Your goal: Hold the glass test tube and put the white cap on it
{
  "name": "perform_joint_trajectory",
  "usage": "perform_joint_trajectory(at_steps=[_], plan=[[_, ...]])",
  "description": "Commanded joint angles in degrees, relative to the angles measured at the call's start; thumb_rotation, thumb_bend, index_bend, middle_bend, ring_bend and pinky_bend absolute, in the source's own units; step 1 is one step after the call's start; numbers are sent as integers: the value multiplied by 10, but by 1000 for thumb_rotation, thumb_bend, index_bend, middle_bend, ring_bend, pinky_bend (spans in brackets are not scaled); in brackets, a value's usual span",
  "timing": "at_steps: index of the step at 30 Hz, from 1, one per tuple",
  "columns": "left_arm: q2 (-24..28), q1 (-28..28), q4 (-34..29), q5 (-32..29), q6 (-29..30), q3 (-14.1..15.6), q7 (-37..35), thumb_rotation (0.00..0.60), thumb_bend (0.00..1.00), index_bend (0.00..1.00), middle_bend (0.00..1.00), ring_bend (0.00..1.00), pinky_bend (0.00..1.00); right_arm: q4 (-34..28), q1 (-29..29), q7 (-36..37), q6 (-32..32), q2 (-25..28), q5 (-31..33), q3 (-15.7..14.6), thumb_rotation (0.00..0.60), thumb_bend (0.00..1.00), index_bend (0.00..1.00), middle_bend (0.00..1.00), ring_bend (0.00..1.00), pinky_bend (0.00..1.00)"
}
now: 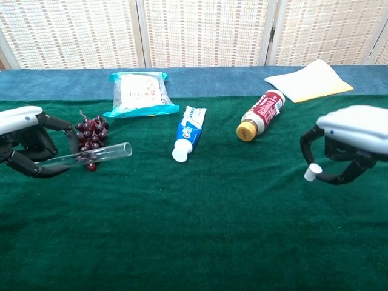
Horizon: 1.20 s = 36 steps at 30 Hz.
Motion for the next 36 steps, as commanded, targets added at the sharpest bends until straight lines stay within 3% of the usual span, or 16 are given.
perform_joint_trajectory(at_steps=[1,6,12,21,36], plan=[[-1,-2,-8,3,1,-6,-16,600,581,688,1000,970,962,-77,1,62,11,55,-25,19,571,577,715,1000,1000,1000],[3,-12,-28,-2,-16,-15,-40,600,581,687,1000,971,962,-152,14,138,2,107,-52,42,577,592,727,1000,1000,1000],[-5,-23,-45,-18,-29,-23,-40,600,581,689,1000,971,962,-195,35,187,-6,131,-68,68,579,601,739,1000,1000,1000],[-22,-29,-66,-27,-33,-31,-53,600,582,690,1000,970,962,-207,63,200,-15,108,-59,86,578,605,743,1000,1000,1000],[-39,-34,-85,-22,-33,-32,-79,600,582,691,1000,971,962,-206,95,168,-22,66,-27,91,582,607,747,1000,1000,1000]])
